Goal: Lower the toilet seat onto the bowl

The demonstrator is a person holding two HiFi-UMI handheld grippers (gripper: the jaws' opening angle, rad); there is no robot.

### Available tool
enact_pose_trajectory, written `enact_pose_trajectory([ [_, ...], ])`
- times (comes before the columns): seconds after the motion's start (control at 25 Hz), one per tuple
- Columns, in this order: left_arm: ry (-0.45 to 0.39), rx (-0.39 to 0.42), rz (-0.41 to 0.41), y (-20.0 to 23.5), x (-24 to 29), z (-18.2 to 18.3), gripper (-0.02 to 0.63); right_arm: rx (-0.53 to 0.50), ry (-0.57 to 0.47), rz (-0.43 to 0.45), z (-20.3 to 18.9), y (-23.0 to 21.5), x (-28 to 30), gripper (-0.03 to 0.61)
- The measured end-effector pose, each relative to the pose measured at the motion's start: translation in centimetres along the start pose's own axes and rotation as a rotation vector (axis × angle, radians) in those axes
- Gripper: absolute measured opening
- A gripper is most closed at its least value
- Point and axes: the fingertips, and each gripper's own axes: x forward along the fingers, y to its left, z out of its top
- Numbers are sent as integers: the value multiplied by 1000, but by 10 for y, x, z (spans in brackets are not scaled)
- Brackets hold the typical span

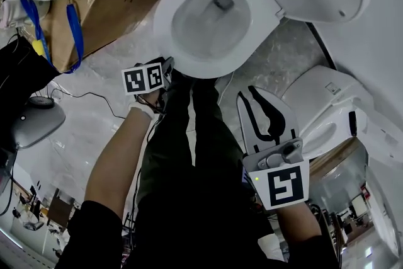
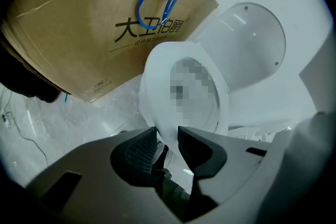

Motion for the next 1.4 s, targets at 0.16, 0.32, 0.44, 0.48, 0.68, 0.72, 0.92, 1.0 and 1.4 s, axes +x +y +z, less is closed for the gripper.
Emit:
enact_pose_trajectory([
  [0.16, 12, 4, 13, 7, 12, -3, 132, -6, 16, 4, -7, 1, 2, 83],
  [0.32, 32, 16, 34, 15, 23, -5, 132, 11, 27, 3, -11, -2, 5, 83],
  [0.44, 45, 27, 46, 21, 32, -6, 130, 16, 35, 3, -15, -4, 9, 83],
  [0.48, 48, 30, 50, 23, 35, -5, 130, 18, 37, 4, -17, -5, 10, 83],
  [0.68, 73, 68, 82, 28, 41, -6, 130, 39, 45, 5, -20, -7, 12, 83],
  [0.72, 74, 85, 91, 28, 40, -4, 130, 46, 43, 5, -18, -8, 11, 83],
  [0.92, 73, 140, 83, 14, 29, 3, 130, 42, 4, -8, -3, -14, 10, 83],
  [1.0, 61, 146, 72, 7, 20, 7, 130, 41, -14, -7, 5, -12, 9, 83],
  [1.4, -242, 189, -132, -134, -140, 78, 130, 6, -95, -58, 62, -26, -36, 83],
])
